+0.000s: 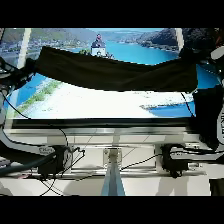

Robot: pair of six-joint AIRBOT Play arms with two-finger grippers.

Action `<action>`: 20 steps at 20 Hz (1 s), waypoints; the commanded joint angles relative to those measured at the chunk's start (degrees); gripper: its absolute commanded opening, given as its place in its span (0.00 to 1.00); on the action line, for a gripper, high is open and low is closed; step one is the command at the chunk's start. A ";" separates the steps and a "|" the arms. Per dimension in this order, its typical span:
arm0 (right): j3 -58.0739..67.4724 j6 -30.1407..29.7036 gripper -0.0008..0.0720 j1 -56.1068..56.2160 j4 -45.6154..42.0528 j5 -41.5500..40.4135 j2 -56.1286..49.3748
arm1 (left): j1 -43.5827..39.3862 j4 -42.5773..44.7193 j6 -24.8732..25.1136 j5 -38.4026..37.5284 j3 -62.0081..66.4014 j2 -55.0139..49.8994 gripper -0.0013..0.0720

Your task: Fold the clothes and pants, and hang the long-sleeved shirts on hangers.

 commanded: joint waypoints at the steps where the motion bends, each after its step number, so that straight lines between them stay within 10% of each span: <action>1: 0.07 3.50 0.05 6.23 -0.02 -4.61 0.00 | -0.04 10.10 0.66 0.37 1.20 6.16 0.03; 11: 14.40 13.33 0.04 31.34 5.88 -1.27 -11.45 | -0.87 20.55 -0.09 -22.64 1.16 36.39 0.03; 20: 24.79 13.94 0.04 59.93 18.56 -1.14 -21.20 | -0.87 21.24 -14.05 -33.53 1.05 48.33 0.04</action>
